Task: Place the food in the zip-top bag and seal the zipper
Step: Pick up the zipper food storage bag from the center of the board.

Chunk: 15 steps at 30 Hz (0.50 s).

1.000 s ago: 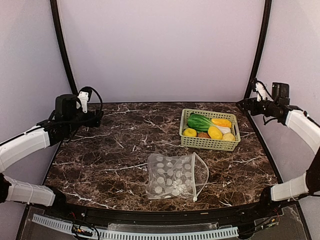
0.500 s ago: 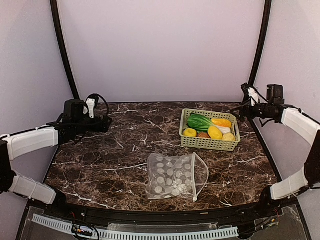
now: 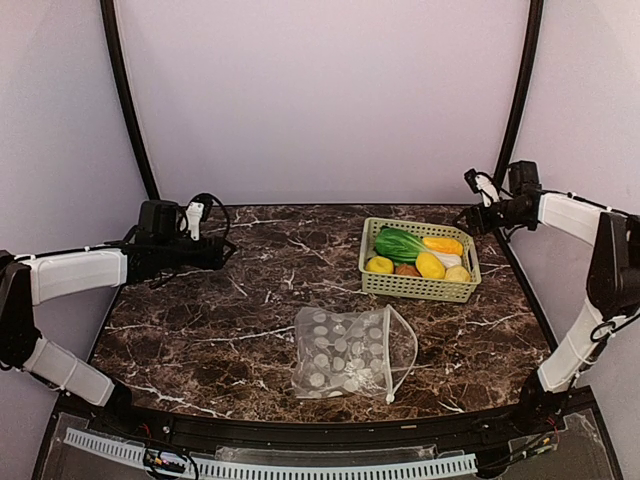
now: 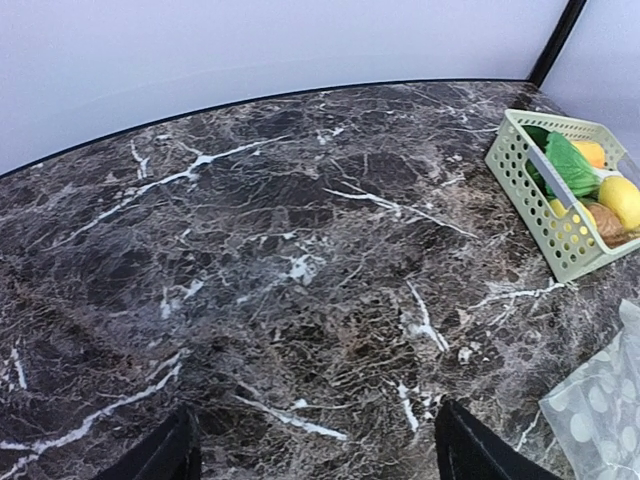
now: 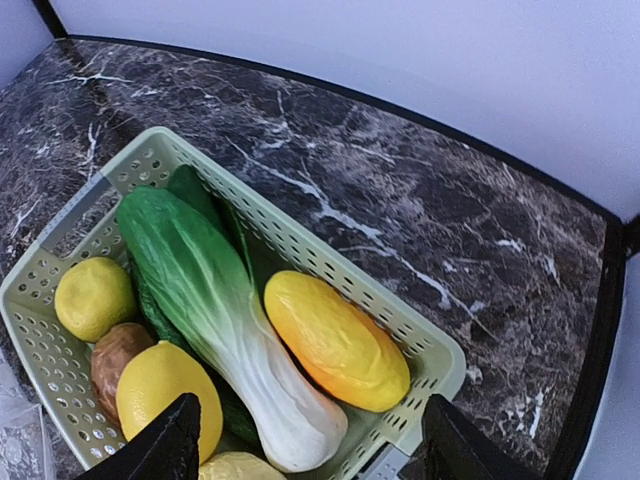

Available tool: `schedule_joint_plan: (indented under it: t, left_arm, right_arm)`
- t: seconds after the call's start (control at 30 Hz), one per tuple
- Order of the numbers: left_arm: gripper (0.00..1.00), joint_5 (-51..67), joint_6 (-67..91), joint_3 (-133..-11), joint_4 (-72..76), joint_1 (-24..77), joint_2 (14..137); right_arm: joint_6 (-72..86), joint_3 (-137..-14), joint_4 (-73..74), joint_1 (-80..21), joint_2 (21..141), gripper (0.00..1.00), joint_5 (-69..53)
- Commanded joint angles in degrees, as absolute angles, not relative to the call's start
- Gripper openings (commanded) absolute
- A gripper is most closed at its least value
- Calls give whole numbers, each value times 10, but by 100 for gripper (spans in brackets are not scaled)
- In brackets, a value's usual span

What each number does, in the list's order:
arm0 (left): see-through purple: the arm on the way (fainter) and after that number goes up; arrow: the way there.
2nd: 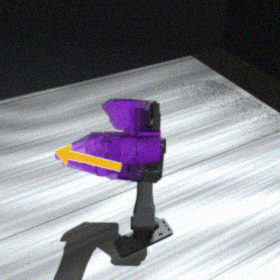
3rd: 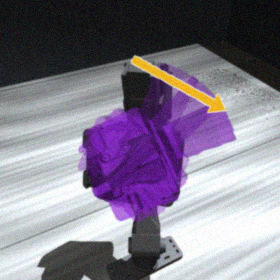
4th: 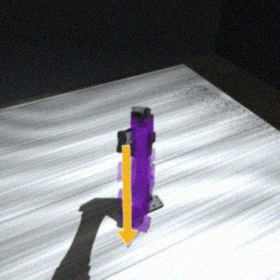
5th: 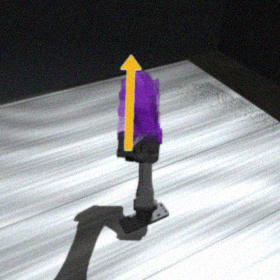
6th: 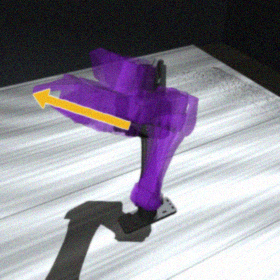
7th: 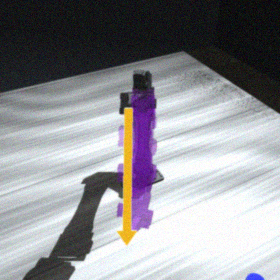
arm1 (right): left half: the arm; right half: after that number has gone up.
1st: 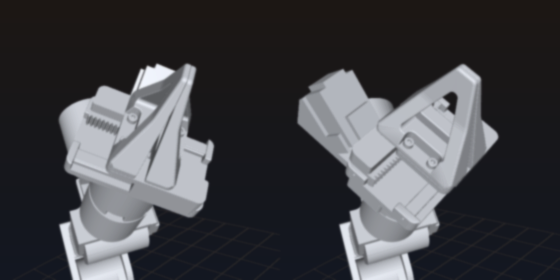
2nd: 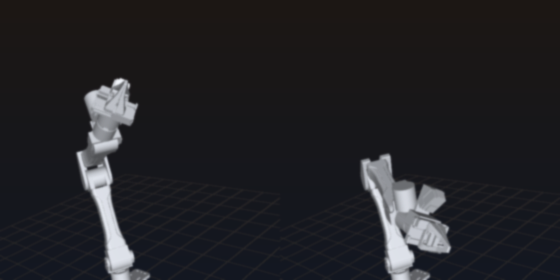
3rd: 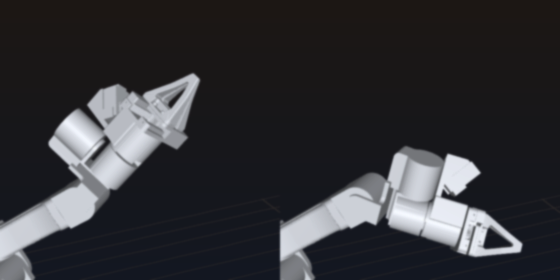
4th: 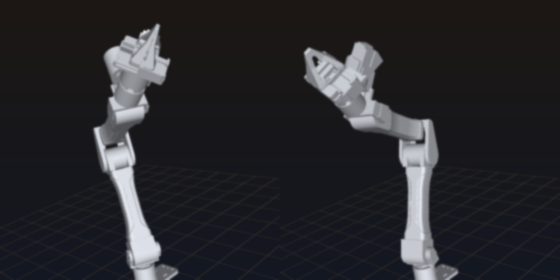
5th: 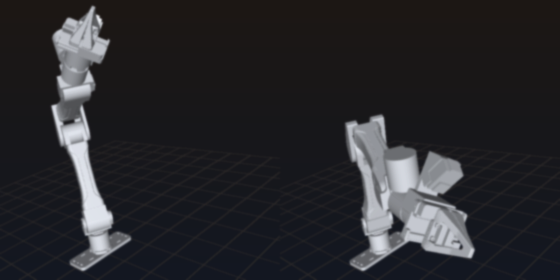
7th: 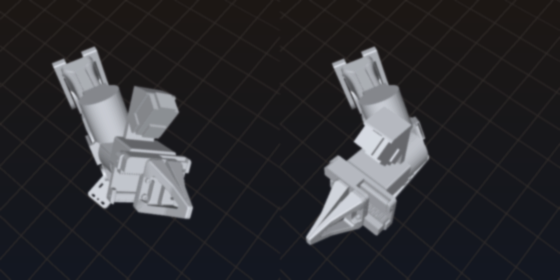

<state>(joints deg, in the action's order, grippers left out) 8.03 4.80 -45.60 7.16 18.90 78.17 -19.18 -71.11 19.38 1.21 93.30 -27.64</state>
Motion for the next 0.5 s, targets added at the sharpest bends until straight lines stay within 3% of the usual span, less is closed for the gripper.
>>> schedule_joint_plan:
  t: [0.0, 0.23, 0.47]
  left_arm:
    - [78, 157, 39, -470, 69, 195, 772]
    - [76, 212, 18, -473, 67, 222, 760]
    - [70, 245, 4, -503, 27, 311, 778]
  right_arm:
    - [-151, -716, 218, 28, 954, 72, -221]
    - [-222, -719, 272, 31, 962, 60, -256]
    - [-299, -674, 313, -33, 898, 56, -365]
